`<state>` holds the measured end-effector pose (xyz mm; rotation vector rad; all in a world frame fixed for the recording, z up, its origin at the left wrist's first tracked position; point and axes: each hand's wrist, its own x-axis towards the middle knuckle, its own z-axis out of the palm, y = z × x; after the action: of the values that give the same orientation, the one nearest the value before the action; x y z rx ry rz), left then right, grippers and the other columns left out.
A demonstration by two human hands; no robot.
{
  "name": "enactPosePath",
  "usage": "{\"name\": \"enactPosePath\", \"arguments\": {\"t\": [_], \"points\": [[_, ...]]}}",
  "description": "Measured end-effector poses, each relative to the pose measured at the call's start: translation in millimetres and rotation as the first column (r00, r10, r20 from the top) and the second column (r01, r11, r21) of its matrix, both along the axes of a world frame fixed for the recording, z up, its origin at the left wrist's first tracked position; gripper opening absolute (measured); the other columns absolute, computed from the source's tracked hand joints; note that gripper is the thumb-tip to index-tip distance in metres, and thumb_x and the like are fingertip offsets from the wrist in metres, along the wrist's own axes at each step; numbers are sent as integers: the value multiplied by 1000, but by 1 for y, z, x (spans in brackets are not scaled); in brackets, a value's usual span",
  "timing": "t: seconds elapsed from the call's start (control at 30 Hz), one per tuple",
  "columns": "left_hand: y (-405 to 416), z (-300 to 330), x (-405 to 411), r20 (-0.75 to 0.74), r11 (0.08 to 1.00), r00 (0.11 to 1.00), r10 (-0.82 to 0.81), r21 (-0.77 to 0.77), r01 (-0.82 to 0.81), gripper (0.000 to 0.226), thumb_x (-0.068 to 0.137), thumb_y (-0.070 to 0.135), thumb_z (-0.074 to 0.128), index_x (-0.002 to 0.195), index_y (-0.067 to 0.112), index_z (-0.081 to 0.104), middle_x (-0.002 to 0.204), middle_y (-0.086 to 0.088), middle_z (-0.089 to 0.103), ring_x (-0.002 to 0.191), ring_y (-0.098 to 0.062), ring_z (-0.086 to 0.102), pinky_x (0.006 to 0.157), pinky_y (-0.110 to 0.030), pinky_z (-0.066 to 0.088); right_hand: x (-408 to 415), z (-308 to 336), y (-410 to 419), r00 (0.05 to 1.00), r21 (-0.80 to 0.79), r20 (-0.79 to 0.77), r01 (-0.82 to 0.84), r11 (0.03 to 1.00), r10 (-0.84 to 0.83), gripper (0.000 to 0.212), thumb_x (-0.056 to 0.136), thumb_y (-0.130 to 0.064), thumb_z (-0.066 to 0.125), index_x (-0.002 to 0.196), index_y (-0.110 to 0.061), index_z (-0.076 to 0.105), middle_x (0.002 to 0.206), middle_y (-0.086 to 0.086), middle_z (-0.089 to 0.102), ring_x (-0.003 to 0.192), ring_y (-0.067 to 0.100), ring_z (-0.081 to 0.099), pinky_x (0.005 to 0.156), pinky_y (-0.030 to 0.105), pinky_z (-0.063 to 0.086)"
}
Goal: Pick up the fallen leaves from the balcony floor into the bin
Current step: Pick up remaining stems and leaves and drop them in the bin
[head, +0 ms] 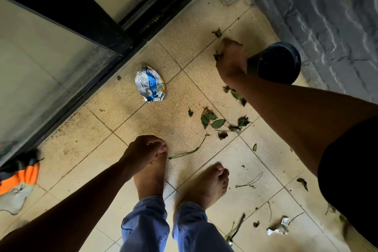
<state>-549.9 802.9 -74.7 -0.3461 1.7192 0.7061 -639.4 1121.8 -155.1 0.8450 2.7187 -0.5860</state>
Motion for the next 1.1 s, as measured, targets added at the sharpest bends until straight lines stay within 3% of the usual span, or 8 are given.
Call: {"name": "enactPosePath", "arguments": {"t": [0.1, 0.2, 0.3, 0.43, 0.6, 0.77, 0.87, 1.1], "points": [[1, -2, -3, -3, 999, 999, 41, 3, -41, 23, 101, 16, 53, 95, 29, 70, 84, 10, 78, 87, -18, 75, 81, -38, 63, -24, 3, 1, 996, 35, -82, 27, 999, -24, 33, 92, -5, 55, 119, -20, 44, 80, -3, 59, 67, 13, 55, 49, 30, 39], [2, -5, -4, 2, 998, 998, 61, 10, -61, 19, 102, 16, 53, 103, 23, 71, 86, 6, 79, 91, -23, 75, 79, -36, 62, -42, -3, 7, 999, 3, -39, -30, 1000, 30, 38, 94, -12, 44, 129, -21, 55, 98, 5, 67, 85, 22, 64, 70, 34, 53], [2, -7, -6, 9, 997, 997, 76, 10, -76, 19, 102, 17, 52, 107, 19, 71, 85, 3, 79, 91, -25, 75, 82, -39, 62, -45, -6, 6, 999, 38, 13, -42, 998, 42, 27, 90, -6, 53, 108, -13, 71, 110, 11, 71, 103, 28, 67, 87, 35, 57], [1, -9, -4, 4, 997, 997, 78, 16, -78, 19, 103, 19, 52, 103, 24, 70, 86, 4, 79, 89, -21, 75, 81, -38, 63, -34, -8, -1, 998, 3, -35, 54, 999, -54, 17, 85, -10, 66, 95, -18, 77, 102, 5, 74, 96, 23, 70, 78, 32, 59], [4, -8, 5, 4, 998, 998, 62, -7, -62, 18, 103, 20, 53, 102, 27, 70, 93, 5, 78, 87, -15, 74, 78, -34, 61, 11, 0, -26, 985, -94, -169, -60, 994, 44, 6, 81, -9, 77, 87, -9, 75, 104, 9, 64, 86, 10, 56, 67, 17, 35], [13, -3, 15, 14, 999, 1000, 24, -25, -24, 19, 101, 17, 55, 106, 20, 72, 95, 2, 77, 87, -20, 73, 68, -27, 58, 102, 16, -47, 991, -93, -32, -134, 987, 131, 10, 80, 6, 72, 87, -2, 73, 127, 19, 58, 98, 27, 67, 77, 32, 57], [19, -3, 19, 20, 999, 999, 32, -19, -32, 19, 99, 20, 57, 107, 22, 74, 93, 3, 78, 87, -20, 75, 76, -32, 61, 144, 25, -40, 997, -80, 74, 1, 997, 5, 20, 85, 4, 69, 104, -2, 73, 149, 10, 47, 115, 28, 64, 88, 21, 46], [34, -4, 18, 12, 999, 1000, -20, 37, 20, 19, 102, 23, 55, 112, 23, 71, 99, 1, 77, 92, -18, 74, 79, -34, 61, 163, 21, -8, 959, 37, 162, 229, 973, -232, 29, 92, -2, 65, 121, -3, 68, 154, 15, 40, 120, 38, 61, 100, 37, 50]]}}
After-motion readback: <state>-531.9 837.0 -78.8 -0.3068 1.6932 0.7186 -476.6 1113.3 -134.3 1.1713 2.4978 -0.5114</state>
